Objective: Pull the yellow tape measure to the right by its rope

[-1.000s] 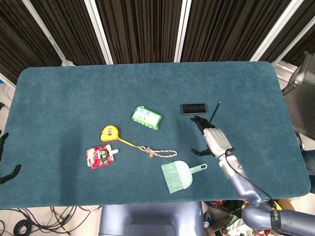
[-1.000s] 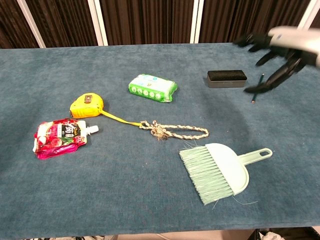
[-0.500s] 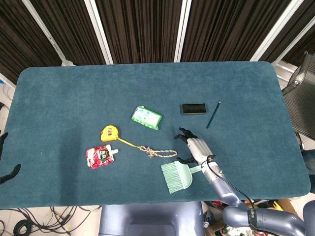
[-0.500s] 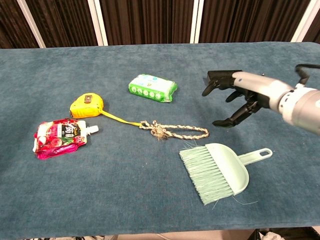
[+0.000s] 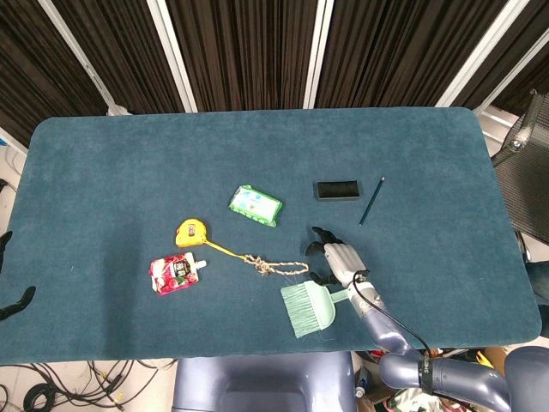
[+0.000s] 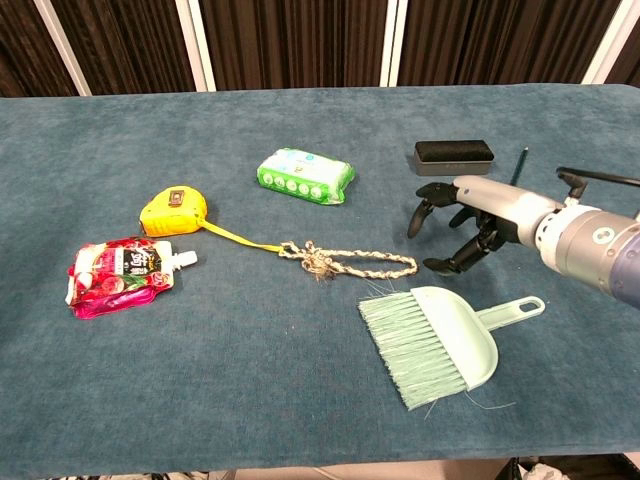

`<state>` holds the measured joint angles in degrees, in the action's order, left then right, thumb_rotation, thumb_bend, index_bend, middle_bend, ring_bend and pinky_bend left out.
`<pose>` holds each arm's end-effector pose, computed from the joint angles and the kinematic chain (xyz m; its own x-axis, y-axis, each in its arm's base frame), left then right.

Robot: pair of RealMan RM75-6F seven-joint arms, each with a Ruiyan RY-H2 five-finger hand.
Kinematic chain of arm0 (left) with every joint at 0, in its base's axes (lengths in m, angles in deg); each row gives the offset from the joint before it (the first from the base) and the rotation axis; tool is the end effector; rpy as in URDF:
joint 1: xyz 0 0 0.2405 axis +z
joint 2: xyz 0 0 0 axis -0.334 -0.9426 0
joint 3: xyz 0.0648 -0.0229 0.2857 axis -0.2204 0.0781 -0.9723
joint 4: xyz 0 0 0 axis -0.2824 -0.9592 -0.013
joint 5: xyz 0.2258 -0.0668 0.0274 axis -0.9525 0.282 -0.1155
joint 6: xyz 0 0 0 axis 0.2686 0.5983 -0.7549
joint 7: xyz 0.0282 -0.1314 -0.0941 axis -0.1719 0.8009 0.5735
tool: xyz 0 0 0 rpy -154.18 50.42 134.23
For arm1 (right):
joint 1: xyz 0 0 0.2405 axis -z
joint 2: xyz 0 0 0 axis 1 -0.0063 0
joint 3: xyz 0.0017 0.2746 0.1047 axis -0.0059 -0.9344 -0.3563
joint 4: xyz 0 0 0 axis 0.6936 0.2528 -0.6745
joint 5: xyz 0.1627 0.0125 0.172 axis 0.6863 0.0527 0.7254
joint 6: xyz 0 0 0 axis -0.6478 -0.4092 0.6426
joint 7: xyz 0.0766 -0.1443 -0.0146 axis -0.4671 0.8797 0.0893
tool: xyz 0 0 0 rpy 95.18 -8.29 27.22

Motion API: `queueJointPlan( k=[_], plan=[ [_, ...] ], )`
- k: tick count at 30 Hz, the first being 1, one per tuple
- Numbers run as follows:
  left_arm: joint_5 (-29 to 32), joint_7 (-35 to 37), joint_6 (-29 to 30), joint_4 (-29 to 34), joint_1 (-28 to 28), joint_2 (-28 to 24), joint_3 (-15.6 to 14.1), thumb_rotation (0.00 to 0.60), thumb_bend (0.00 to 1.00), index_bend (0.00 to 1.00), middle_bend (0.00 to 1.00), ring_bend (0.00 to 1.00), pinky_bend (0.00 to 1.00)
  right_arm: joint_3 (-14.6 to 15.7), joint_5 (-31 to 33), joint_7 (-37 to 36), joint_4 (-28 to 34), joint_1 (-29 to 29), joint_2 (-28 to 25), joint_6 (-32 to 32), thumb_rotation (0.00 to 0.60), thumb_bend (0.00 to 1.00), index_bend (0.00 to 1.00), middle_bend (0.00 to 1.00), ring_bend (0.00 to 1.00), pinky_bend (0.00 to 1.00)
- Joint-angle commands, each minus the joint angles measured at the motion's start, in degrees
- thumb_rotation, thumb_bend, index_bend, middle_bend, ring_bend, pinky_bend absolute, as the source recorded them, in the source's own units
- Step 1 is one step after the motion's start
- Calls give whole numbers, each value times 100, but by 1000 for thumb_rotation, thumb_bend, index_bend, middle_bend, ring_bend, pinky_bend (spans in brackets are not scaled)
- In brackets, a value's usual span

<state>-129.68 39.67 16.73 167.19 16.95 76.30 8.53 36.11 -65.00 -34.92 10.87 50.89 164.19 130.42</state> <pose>-0.3563 0.1995 0.1708 0.4530 -0.0526 0.8899 0.8860 0.1369 -0.4430 -0.1960 -0.3656 -0.0954 0.0822 -0.4619 0.8831 -0.9929 -0.1140 0.0328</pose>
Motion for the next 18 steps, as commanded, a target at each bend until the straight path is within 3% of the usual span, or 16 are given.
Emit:
queueJointPlan(
  k=[1, 18],
  plan=[
    [6, -8, -5, 3, -2, 2, 2, 600, 244, 39, 0, 0, 0, 12, -63, -73, -105, 19, 51, -50, 600, 264, 397, 0, 15, 150],
    [15, -16, 10, -4, -2, 5, 15, 600, 244, 38, 0, 0, 0, -61, -171, -141, -567, -54, 391, -253, 600, 262, 453, 0, 16, 150]
  ],
)
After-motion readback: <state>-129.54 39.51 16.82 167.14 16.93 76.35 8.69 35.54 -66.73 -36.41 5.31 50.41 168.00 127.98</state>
